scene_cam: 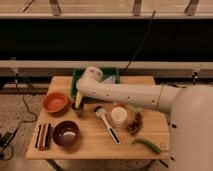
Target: Place banana in metal cup
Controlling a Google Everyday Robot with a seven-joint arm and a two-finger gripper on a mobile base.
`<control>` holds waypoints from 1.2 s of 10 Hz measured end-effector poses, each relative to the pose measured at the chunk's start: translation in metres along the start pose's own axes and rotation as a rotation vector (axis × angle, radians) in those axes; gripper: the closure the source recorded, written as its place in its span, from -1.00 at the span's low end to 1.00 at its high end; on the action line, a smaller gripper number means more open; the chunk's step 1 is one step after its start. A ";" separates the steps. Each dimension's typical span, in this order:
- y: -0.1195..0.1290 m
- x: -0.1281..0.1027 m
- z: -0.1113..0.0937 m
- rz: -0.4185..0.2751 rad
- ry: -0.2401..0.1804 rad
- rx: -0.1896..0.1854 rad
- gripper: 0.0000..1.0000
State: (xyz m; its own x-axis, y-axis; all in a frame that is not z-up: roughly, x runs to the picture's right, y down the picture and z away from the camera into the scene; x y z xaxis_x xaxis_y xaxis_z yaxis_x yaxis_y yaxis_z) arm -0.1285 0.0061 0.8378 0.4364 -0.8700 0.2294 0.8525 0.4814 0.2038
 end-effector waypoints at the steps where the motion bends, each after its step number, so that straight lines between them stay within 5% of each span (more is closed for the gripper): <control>1: 0.002 -0.001 0.000 0.003 0.000 -0.002 -0.46; 3: 0.004 -0.006 -0.001 0.008 0.002 -0.002 -0.60; 12: 0.009 -0.002 -0.026 0.052 -0.003 0.017 -0.60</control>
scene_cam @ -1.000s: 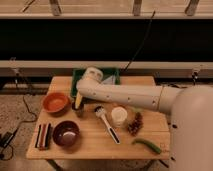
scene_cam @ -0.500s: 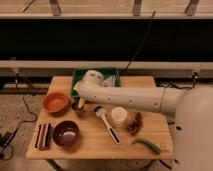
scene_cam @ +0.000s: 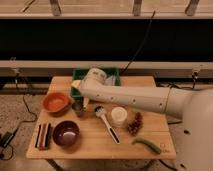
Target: Place banana in metal cup
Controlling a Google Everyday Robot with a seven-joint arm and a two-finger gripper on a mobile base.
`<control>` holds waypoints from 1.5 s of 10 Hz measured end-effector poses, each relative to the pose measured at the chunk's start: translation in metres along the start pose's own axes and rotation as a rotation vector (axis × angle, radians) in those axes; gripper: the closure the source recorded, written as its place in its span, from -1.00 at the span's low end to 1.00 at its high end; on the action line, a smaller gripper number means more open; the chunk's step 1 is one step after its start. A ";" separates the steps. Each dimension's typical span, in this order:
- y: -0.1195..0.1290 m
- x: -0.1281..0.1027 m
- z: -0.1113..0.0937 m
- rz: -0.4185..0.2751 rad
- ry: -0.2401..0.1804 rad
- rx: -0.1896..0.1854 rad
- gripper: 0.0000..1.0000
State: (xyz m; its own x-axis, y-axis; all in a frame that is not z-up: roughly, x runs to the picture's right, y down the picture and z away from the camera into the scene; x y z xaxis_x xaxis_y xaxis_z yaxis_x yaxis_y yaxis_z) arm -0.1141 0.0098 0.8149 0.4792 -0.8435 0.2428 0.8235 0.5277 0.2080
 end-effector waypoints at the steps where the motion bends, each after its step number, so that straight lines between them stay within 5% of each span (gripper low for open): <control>1: 0.000 0.000 0.000 -0.001 0.000 0.000 -0.60; 15: 0.009 -0.007 0.025 0.019 -0.014 -0.019 -0.60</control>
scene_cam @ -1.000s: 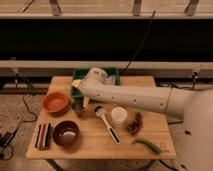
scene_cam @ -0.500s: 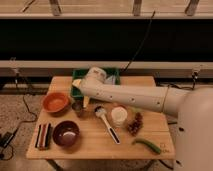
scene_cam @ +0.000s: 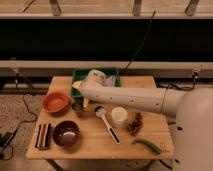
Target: Place banana in metal cup
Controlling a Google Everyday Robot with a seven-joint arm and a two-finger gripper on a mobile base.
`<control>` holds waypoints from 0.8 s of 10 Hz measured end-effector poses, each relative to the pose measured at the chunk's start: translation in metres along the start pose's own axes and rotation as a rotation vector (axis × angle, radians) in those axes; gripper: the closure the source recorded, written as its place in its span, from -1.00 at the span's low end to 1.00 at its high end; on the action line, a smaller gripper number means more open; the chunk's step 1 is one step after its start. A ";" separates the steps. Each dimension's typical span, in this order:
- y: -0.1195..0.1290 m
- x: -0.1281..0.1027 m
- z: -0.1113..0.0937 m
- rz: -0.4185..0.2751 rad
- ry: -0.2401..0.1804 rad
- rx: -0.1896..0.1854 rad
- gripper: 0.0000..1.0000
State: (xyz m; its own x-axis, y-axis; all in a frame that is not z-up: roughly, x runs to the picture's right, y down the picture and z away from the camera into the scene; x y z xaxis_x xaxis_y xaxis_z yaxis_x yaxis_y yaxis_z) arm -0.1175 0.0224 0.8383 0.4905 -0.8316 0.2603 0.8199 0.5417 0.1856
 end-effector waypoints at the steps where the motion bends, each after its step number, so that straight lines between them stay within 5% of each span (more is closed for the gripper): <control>1: 0.001 -0.002 0.001 -0.002 -0.007 -0.002 -0.60; 6: 0.000 -0.016 0.012 -0.004 -0.042 -0.002 -0.60; 8: -0.001 -0.021 0.018 -0.004 -0.055 -0.002 -0.44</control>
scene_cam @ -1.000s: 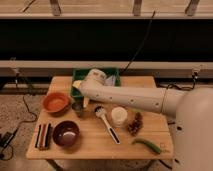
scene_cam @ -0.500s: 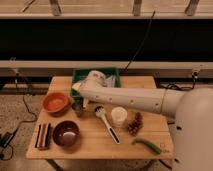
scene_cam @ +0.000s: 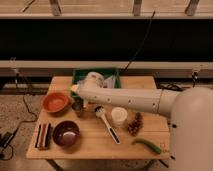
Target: Place banana in metal cup
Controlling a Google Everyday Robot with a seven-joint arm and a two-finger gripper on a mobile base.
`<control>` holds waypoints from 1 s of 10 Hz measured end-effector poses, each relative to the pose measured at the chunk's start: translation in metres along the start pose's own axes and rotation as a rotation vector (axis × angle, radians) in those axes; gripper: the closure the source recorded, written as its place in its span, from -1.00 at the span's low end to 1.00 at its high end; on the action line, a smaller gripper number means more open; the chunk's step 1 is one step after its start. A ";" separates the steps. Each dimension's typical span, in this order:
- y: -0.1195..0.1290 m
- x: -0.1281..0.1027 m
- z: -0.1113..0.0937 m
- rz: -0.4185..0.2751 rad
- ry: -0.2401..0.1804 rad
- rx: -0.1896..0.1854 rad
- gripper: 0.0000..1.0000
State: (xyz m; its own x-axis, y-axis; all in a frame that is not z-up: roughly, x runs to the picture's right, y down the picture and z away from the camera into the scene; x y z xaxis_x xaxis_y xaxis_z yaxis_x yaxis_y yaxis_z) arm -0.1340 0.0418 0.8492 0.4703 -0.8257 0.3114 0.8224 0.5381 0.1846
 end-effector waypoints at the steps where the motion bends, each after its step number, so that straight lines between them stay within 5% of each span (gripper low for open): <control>1: 0.002 -0.002 0.003 0.002 -0.008 -0.004 -0.18; 7: 0.012 -0.011 0.003 0.010 -0.023 -0.029 0.96; 10: 0.015 -0.006 -0.003 0.021 0.000 -0.035 1.00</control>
State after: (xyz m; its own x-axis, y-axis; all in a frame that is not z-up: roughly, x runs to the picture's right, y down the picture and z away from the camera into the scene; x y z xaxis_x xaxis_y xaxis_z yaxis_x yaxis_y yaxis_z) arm -0.1237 0.0540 0.8469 0.4874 -0.8143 0.3152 0.8231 0.5489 0.1454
